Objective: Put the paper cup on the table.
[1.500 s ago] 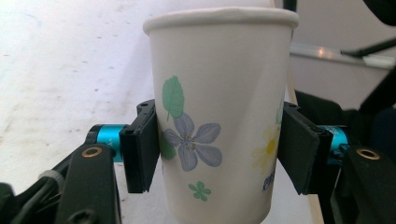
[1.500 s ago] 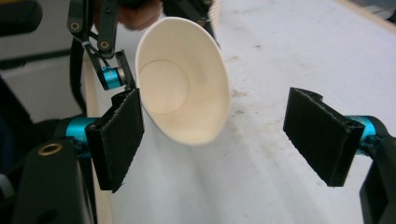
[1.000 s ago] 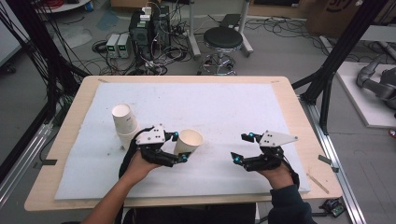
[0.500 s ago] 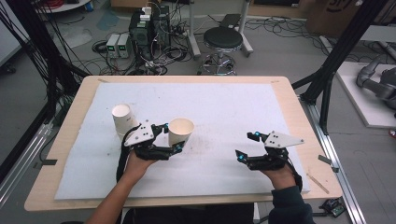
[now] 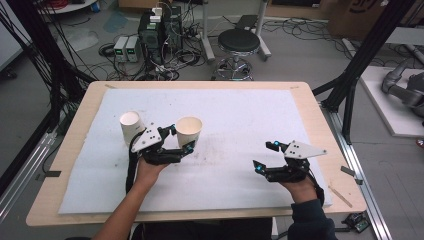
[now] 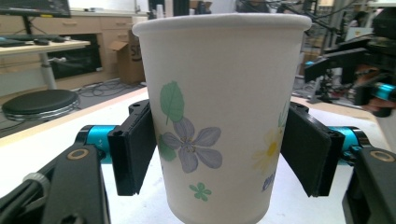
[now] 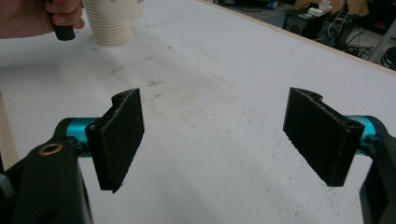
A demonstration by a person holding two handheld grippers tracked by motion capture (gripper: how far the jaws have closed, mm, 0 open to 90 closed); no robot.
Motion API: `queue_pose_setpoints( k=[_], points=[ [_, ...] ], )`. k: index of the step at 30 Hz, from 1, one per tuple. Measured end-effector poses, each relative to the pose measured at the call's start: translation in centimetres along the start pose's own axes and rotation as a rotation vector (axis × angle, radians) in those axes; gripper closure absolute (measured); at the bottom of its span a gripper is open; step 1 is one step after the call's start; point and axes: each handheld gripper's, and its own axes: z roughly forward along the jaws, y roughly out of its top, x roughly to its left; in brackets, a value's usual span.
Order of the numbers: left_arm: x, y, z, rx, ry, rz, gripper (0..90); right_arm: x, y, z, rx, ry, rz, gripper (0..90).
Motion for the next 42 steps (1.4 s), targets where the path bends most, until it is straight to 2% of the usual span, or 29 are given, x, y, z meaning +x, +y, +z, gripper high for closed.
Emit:
queue_pose_setpoints(
  k=[7,9,15,23,26,28,32,34,35,42],
  points=[
    [0.4,-0.4,1.8,-0.02,0.03,-0.017,30.5,0.0,-0.1,0.0,0.008,-0.001,0.001,20.9],
    [0.5,-0.7,2.4,-0.012,0.037,-0.019,30.3,0.0,-0.1,0.0,0.004,-0.001,0.001,20.8],
    [0.5,-1.7,4.7,0.019,0.013,-0.039,30.5,0.0,-0.3,-0.3,0.005,-0.005,0.003,20.9],
    [-0.3,-3.1,7.8,0.15,-0.011,-0.038,30.2,-0.2,-0.6,-0.5,0.006,-0.008,0.004,20.9],
    [-0.5,-3.6,8.5,0.201,0.003,-0.029,30.5,-0.2,-0.6,-0.6,0.015,-0.006,0.006,21.0],
    [-0.6,-3.8,8.8,0.244,0.011,-0.029,30.8,-0.2,-0.7,-0.6,0.019,-0.007,-0.002,21.0],
    [-1.0,-3.7,9.3,0.29,0.052,-0.002,31.3,-0.2,-0.6,-0.5,0.016,-0.004,0.0,21.0],
    [-1.3,-3.7,9.6,0.345,0.071,0.008,31.5,-0.2,-0.6,-0.5,0.017,-0.003,-0.003,21.0],
    [-1.4,-3.7,9.8,0.382,0.077,0.026,31.6,-0.2,-0.6,-0.5,0.017,-0.004,-0.004,21.0],
    [-1.7,-3.2,9.3,0.457,0.093,0.036,31.7,-0.1,-0.6,-0.5,0.02,0.0,-0.009,21.1]
  ],
)
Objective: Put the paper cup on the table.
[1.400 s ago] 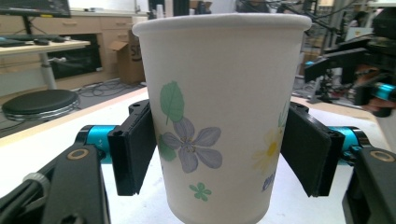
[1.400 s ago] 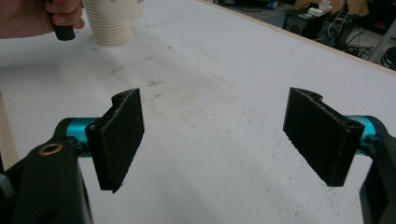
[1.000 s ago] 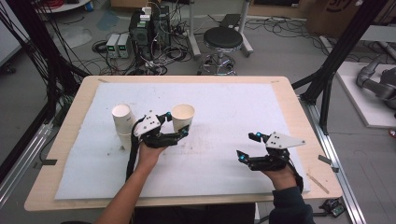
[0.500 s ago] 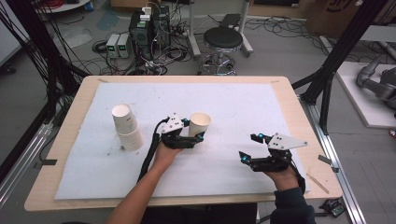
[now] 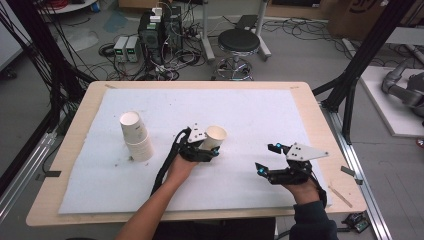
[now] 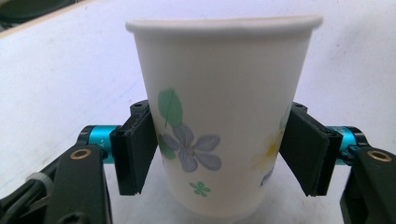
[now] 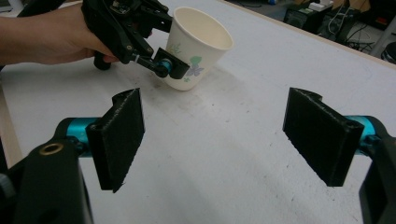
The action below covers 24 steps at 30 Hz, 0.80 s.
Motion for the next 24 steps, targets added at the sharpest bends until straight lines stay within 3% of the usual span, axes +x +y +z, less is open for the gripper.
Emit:
queue_pose_setpoints(
  k=[5,13,18,24],
  points=[
    [0.3,-0.9,-1.0,0.03,-0.022,-0.018,32.2,0.1,0.0,0.1,0.002,0.003,-0.004,21.1],
    [0.5,-1.5,-1.6,0.01,-0.037,-0.033,30.5,0.3,0.0,0.3,0.011,0.01,-0.004,21.0],
    [0.6,-1.8,-2.6,-0.047,-0.073,-0.051,22.6,0.3,-0.1,0.4,0.014,0.014,0.002,21.0],
    [1.1,-2.4,-5.8,-0.157,-0.103,-0.072,19.9,0.4,-0.3,0.5,0.018,0.016,0.008,21.0]
  ],
)
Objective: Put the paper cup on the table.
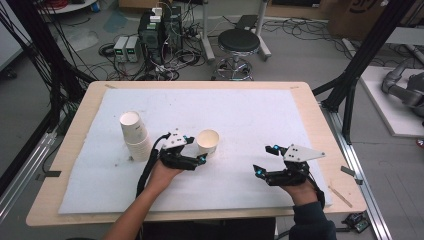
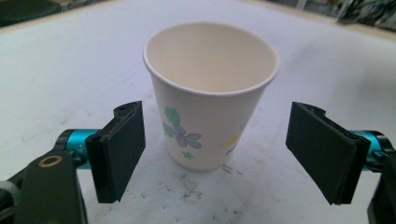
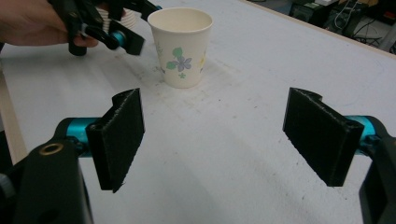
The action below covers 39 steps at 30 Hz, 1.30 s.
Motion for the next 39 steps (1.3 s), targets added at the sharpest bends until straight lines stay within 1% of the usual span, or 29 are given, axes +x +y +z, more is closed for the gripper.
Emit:
queue_pose_setpoints(
  k=[2,5,8,10,11,13,15,17,19,24,28,29,30,33,34,36,39],
  points=[
    [-0.1,0.0,-1.1,-0.044,-0.005,-0.006,19.9,0.0,-0.1,0.1,-0.006,0.005,0.008,21.0],
    [-0.1,-0.1,-2.8,-0.097,-0.017,0.016,19.9,0.1,-0.1,0.3,-0.007,0.002,0.015,20.9],
    [0.0,-0.1,-4.3,-0.132,-0.019,0.028,19.7,0.1,-0.2,0.2,-0.011,-0.009,0.015,20.9],
    [0.1,-0.2,-5.2,-0.156,-0.029,0.019,19.9,0.0,-0.3,0.1,-0.013,-0.02,0.018,20.9],
    [0.2,-0.1,-5.8,-0.169,-0.032,0.024,19.9,0.0,-0.3,0.0,-0.012,-0.026,0.019,20.9],
    [0.1,-0.1,-6.8,-0.185,-0.025,0.04,20.5,-0.1,-0.4,-0.1,-0.014,-0.034,0.019,20.9],
    [0.2,0.0,-7.8,-0.206,-0.028,0.037,20.9,-0.2,-0.4,-0.3,-0.017,-0.046,0.02,20.9],
    [0.2,-0.1,-8.5,-0.213,-0.018,0.05,21.1,-0.2,-0.4,-0.5,-0.02,-0.053,0.022,20.9],
    [0.3,-0.3,-9.2,-0.216,-0.007,0.064,21.6,-0.3,-0.5,-0.6,-0.021,-0.071,0.01,20.9],
    [0.6,-1.3,-10.0,-0.22,0.016,0.058,21.1,-0.3,-0.7,-0.9,-0.03,-0.102,0.002,20.8],
    [0.8,-1.8,-10.8,-0.21,0.029,0.073,19.5,-0.4,-0.8,-1.1,-0.035,-0.11,0.012,19.9],
    [0.8,-1.9,-10.9,-0.215,0.032,0.07,19.2,-0.3,-0.9,-1.1,-0.035,-0.109,0.022,19.9],
    [0.8,-1.9,-11.1,-0.221,0.036,0.064,18.7,-0.4,-1.0,-1.1,-0.035,-0.108,0.018,19.9],
    [0.7,-2.0,-11.4,-0.224,0.043,0.072,18.6,-0.4,-1.2,-1.1,-0.033,-0.106,0.026,19.8],
    [0.7,-2.1,-11.5,-0.223,0.04,0.072,18.6,-0.4,-1.2,-1.1,-0.032,-0.108,0.027,19.9],
    [0.6,-2.2,-11.5,-0.221,0.043,0.076,18.6,-0.4,-1.3,-1.2,-0.037,-0.113,0.019,19.8],
    [0.7,-2.3,-11.6,-0.223,0.046,0.07,18.6,-0.4,-1.3,-1.4,-0.041,-0.113,0.023,19.9]
  ],
)
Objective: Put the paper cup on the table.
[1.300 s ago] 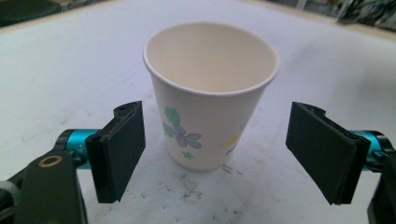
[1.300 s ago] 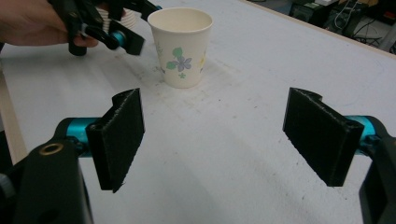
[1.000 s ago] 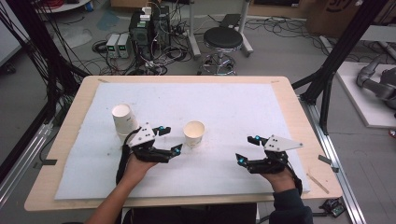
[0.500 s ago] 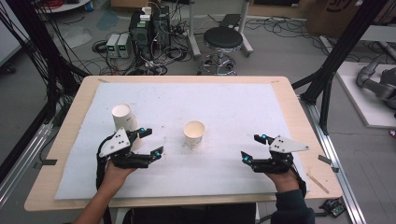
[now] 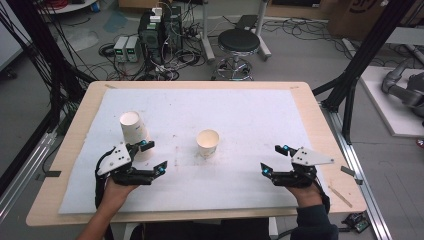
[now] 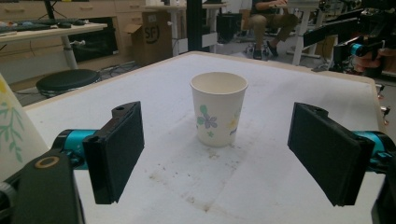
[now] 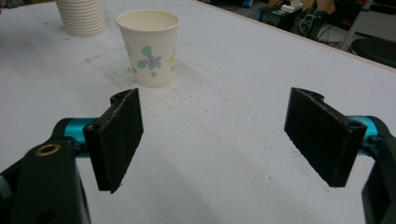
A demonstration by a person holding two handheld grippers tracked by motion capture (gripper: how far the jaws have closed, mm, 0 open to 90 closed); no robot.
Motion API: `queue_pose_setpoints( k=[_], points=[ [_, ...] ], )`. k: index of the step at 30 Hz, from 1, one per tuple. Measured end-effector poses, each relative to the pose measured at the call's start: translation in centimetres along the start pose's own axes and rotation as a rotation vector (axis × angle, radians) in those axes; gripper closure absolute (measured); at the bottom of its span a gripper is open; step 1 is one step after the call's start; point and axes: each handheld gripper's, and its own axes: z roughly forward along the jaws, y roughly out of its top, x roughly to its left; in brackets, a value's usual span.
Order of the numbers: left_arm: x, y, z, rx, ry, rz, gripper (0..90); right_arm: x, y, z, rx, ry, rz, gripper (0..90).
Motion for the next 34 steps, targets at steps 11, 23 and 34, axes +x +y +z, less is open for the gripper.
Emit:
queue_pose_setpoints(
  k=[11,23,34],
  points=[
    [0.02,-0.06,-0.33,-0.015,0.006,0.001,19.1,0.48,0.22,-0.39,-0.007,-0.009,-0.014,19.9],
    [-0.11,0.04,0.11,-0.011,-0.007,0.006,20.0,0.42,0.14,-0.38,-0.01,-0.008,-0.009,19.8],
    [-0.09,0.02,0.37,-0.007,-0.013,0.001,20.4,0.3,-0.04,-0.44,-0.01,-0.01,-0.009,19.9]
  ],
)
